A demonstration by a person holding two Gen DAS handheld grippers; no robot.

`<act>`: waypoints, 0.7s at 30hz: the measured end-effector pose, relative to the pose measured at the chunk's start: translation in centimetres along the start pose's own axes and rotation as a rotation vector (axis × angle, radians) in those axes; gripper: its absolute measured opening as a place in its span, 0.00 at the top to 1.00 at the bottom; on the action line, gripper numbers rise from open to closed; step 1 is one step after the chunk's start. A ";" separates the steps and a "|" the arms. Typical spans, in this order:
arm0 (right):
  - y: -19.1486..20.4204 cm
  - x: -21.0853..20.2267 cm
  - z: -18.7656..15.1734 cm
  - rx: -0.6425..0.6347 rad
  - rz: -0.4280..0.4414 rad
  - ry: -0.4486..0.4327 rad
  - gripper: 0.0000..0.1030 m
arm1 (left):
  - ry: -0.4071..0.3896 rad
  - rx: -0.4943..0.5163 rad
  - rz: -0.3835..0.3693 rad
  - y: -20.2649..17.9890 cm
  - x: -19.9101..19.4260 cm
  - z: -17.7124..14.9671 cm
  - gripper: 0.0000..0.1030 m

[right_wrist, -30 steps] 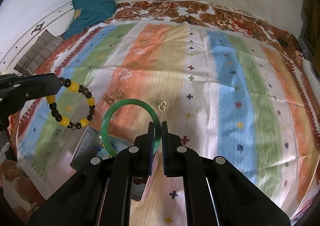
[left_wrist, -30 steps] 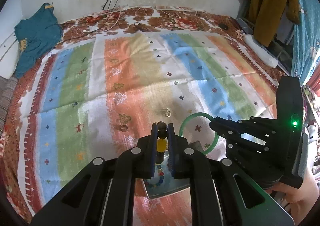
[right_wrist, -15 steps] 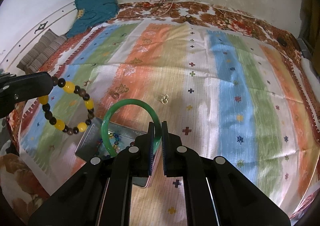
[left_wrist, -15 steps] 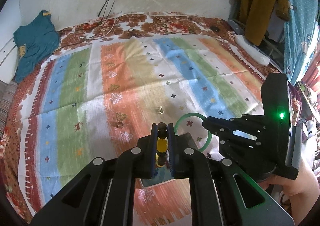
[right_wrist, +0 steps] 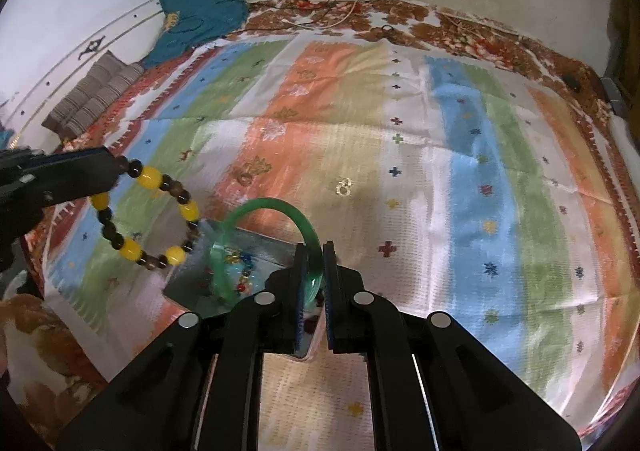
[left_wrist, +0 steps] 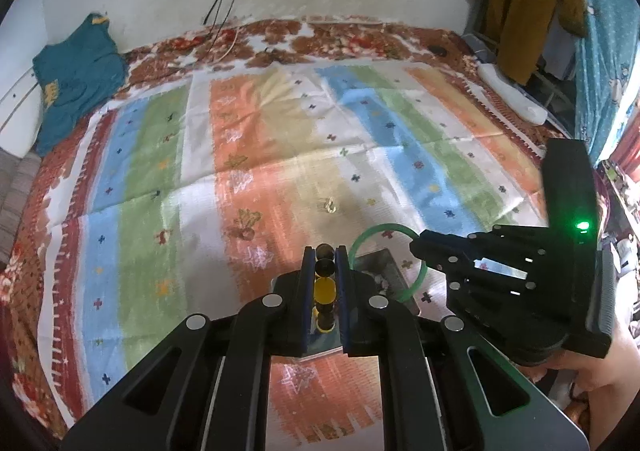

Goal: Organize jewelry
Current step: 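Lower both tools into the tin and open them to drop bracelet and bangle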

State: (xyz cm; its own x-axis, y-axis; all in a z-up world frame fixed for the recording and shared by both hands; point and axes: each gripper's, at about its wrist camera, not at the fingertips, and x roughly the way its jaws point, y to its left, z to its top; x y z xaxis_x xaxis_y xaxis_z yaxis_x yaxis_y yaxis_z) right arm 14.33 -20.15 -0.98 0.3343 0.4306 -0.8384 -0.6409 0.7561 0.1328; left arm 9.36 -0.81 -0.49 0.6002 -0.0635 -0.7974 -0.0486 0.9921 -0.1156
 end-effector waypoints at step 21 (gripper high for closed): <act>-1.1 1.7 0.5 0.024 -0.055 0.048 0.55 | 0.031 -0.073 0.082 3.1 1.6 0.6 0.70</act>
State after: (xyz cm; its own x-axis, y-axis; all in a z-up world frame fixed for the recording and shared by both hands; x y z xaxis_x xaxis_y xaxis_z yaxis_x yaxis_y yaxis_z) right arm 15.92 -19.99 -2.28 0.3349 0.3641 -0.8690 -0.6054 0.7899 0.0976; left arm 10.68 2.22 -1.78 0.5665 0.0131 -0.8239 -0.1548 0.9838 -0.0908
